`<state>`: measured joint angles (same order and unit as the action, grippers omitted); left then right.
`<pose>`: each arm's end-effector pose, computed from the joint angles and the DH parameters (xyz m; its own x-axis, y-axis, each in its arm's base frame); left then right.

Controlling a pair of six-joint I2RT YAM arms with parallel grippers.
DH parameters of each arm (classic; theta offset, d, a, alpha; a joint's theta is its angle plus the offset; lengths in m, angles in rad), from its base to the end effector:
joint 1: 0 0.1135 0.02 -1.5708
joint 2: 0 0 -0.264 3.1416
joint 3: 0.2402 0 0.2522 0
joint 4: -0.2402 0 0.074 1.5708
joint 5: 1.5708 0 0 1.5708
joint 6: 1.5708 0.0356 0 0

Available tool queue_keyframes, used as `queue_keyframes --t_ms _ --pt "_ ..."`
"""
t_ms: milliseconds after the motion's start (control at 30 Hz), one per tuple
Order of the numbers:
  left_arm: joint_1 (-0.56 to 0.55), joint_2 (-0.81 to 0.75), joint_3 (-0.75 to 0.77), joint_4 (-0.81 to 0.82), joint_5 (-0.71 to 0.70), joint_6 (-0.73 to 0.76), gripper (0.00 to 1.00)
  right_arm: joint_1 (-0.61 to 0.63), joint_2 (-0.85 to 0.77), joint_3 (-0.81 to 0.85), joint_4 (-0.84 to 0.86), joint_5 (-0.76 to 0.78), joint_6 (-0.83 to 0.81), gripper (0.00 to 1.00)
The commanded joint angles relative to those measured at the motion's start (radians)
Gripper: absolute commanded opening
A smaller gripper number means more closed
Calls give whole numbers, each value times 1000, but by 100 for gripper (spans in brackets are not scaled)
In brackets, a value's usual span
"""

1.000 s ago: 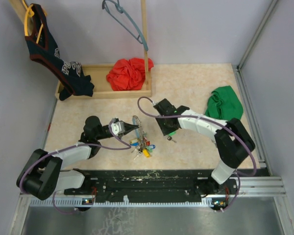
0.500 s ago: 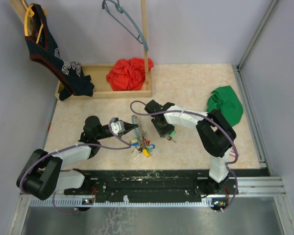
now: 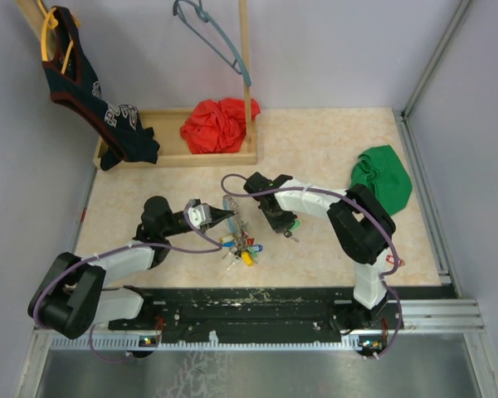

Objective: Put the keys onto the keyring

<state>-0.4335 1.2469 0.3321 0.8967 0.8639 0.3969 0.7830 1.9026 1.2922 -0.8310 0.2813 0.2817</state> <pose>0.1974 -0.1212 0.2045 0.3570 0.1114 -0.9274 0.8943 0.2461 0.3738 0.2586 0.2435 0.1646 -0.8565 -0.4756 -0.2005 -0.4312 0.8728 -0.2286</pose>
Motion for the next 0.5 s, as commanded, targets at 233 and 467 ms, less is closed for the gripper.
queue_keyframes --t_ms 233,467 --pt "8 -12 2 41 12 -10 0 10 8 29 -9 39 6 9" --pt "8 -15 1 42 13 -12 0 7 -13 24 -13 49 16 11"
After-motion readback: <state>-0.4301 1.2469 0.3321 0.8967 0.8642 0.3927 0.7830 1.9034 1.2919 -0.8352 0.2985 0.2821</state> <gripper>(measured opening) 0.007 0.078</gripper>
